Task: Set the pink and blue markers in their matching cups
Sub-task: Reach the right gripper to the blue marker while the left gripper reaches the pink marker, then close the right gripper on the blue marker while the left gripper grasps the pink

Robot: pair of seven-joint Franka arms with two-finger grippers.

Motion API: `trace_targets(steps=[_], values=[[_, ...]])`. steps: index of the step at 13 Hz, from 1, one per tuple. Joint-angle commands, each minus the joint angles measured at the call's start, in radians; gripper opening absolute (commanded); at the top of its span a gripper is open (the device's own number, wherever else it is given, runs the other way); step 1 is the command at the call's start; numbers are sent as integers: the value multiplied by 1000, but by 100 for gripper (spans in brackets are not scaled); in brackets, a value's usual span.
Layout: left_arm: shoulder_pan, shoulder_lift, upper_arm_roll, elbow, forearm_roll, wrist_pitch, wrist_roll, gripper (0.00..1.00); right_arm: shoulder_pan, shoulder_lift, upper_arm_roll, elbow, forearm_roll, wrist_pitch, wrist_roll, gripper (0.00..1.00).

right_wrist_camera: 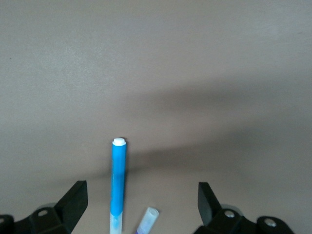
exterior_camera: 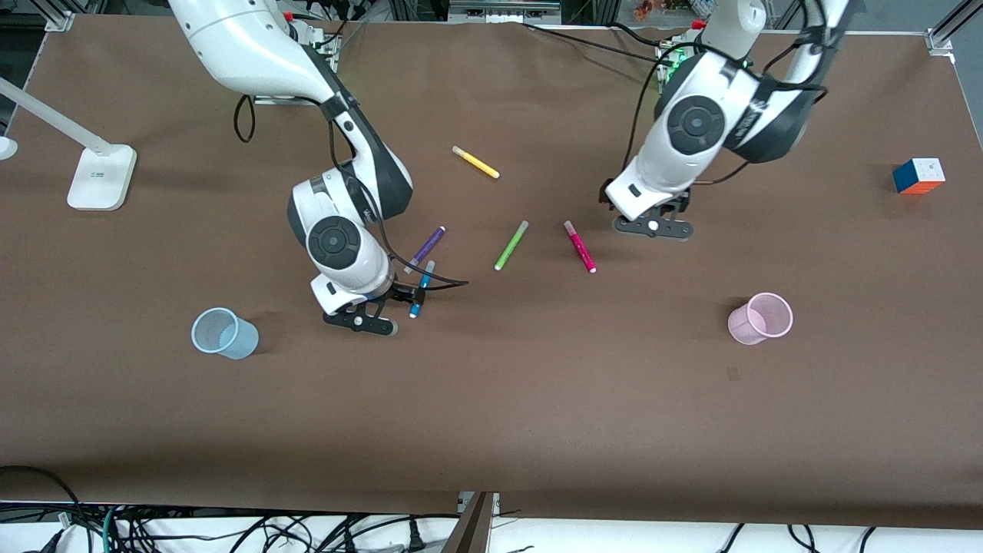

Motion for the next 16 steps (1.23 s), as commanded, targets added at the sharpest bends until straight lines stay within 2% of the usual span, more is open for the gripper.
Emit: trace_targets(steps=[1, 5, 7, 9, 14, 15, 16], values=[[-27, 75, -33, -19, -1, 98, -128, 100, 17, 35, -7, 11, 10, 43, 14, 100], [-72, 192, -30, -20, 22, 221, -191, 100, 45, 88, -7, 12, 42, 147, 28, 100], [-73, 245, -33, -19, 128, 258, -243, 100, 57, 110, -7, 14, 43, 183, 28, 100], [-88, 297, -33, -20, 171, 324, -338, 100, 65, 117, -7, 12, 43, 189, 50, 100], [-109, 365, -31, -16, 228, 396, -478, 100, 65, 114, -7, -20, 45, 178, 45, 100], [-109, 376, -30, -16, 229, 408, -499, 94, 62, 111, -7, -34, 53, 178, 45, 100], [-110, 391, -30, -16, 237, 416, -505, 84, 61, 110, -7, -42, 54, 177, 45, 99]])
